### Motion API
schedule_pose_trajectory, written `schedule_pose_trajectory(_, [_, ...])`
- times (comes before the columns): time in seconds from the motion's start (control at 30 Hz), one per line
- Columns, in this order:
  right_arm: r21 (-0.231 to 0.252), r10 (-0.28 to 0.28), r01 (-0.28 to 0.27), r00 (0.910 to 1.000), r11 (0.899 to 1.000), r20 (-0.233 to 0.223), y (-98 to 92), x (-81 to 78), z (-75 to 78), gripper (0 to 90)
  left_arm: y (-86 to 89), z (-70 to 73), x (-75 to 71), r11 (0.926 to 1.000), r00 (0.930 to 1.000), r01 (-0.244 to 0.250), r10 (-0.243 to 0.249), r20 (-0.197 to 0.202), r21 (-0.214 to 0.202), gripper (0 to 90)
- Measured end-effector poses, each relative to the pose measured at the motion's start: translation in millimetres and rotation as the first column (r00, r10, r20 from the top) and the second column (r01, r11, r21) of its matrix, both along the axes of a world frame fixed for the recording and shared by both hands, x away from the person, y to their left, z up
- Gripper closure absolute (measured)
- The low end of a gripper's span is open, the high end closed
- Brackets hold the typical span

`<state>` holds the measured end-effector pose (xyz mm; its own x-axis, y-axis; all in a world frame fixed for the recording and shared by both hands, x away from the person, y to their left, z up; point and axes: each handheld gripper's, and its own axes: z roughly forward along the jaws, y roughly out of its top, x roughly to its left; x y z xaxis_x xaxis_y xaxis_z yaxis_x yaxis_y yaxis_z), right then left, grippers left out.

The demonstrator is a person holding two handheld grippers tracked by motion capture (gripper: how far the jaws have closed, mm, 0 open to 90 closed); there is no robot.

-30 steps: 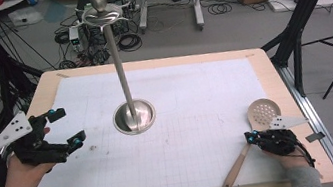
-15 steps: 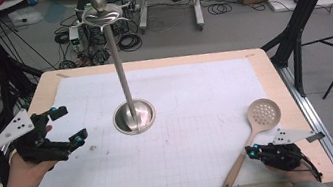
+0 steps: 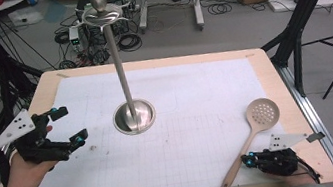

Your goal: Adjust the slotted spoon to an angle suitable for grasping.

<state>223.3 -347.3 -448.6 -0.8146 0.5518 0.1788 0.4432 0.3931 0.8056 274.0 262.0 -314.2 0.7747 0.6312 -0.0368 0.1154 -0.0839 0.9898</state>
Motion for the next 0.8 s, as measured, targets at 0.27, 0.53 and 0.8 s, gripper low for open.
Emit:
schedule_pose_trajectory(0.27, [-0.035, -0.008, 0.008, 1.0000, 0.999, 0.004, 15.6, 9.7, 1.0, 89.9, -0.3, 0.4, -2.2, 1.0000, 1.0000, -0.002, 0.002, 0.002, 0.005, 1.7])
schedule_pose_trajectory(0.53, [-0.051, -0.014, 0.014, 0.9999, 0.999, 0.006, 28.1, 21.6, 1.6, 89.9, 6.1, -0.1, -7.5, 0.9998, 0.9999, -0.017, 0.017, 0.002, 0.004, 1.7])
schedule_pose_trajectory(0.8, [-0.062, -0.041, 0.042, 0.9990, 0.997, 0.018, 44.6, 37.9, 1.8, 89.9, 15.9, -2.5, -12.5, 0.9990, 0.9990, -0.043, 0.044, -0.005, 0.009, 1.7])
